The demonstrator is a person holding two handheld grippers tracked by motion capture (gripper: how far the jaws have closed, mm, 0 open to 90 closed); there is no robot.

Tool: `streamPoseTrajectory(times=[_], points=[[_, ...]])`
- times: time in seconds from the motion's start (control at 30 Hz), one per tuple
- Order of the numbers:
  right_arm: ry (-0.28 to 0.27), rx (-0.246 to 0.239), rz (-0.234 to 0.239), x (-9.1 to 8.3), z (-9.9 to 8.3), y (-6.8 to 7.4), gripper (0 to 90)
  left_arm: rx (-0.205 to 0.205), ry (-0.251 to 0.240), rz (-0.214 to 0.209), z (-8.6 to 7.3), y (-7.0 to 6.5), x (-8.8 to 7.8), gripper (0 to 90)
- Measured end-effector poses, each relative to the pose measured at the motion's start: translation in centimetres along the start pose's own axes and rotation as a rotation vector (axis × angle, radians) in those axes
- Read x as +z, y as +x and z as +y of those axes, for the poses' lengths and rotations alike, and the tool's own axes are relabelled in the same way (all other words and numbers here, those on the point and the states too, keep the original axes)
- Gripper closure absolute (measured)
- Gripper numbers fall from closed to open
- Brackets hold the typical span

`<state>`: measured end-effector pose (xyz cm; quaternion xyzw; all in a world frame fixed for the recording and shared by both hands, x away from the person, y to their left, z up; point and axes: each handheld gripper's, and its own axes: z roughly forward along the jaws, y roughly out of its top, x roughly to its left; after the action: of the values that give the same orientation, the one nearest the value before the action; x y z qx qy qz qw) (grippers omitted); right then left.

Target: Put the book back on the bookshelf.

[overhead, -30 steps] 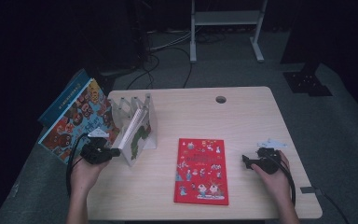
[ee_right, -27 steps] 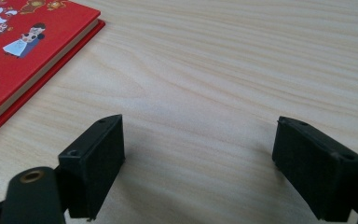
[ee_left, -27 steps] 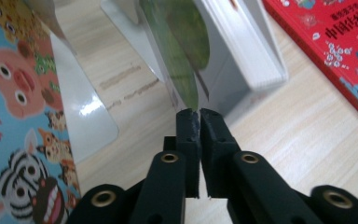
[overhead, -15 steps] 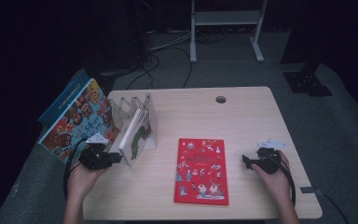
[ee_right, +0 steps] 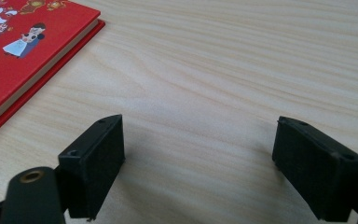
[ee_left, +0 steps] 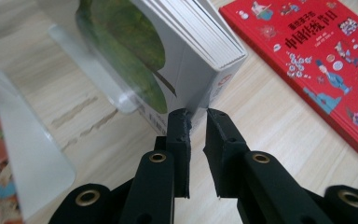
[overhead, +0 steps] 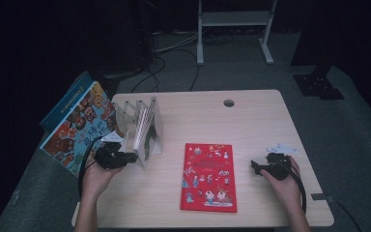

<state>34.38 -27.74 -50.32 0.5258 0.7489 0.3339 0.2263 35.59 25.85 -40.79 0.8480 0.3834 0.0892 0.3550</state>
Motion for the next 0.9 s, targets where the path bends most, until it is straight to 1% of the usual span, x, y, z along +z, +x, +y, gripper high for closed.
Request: streamPoseTrajectory(times=[0.17,0.23,0.33,0.43,0.47,0.57,0.63,0.77,0.87,0.9], points=[[0.0,0.0,0.0,0.0,0.0,0.0,15.9,0.004,-0.012,-0.012,0.9,0.1,1.0,79.3],[0.0,0.0,0.0,0.0,0.0,0.0,15.8,0.007,-0.017,-0.03,1.1,0.0,1.3,79.1],[0.0,0.0,0.0,0.0,0.0,0.0,15.8,0.014,-0.021,-0.03,1.1,-0.3,1.4,79.2],[0.0,0.0,0.0,0.0,0.0,0.0,15.8,0.01,-0.023,-0.03,1.0,-0.2,1.3,79.1],[0.0,0.0,0.0,0.0,0.0,0.0,15.8,0.012,-0.023,-0.025,0.9,-0.2,1.2,77.9],[0.0,0.0,0.0,0.0,0.0,0.0,15.8,0.016,-0.027,-0.034,0.6,-0.3,0.9,75.4],[0.0,0.0,0.0,0.0,0.0,0.0,15.8,0.019,-0.028,-0.032,0.4,-0.5,0.6,73.4],[0.0,0.0,0.0,0.0,0.0,0.0,15.8,0.038,-0.034,-0.035,0.0,-1.1,0.0,69.2],[0.001,0.002,-0.001,0.0,0.0,0.0,14.7,0.066,-0.041,-0.044,-0.4,-1.6,-0.3,64.7],[0.002,0.004,-0.004,0.0,0.0,0.0,14.0,0.075,-0.044,-0.053,-0.5,-1.8,-0.4,63.1]])
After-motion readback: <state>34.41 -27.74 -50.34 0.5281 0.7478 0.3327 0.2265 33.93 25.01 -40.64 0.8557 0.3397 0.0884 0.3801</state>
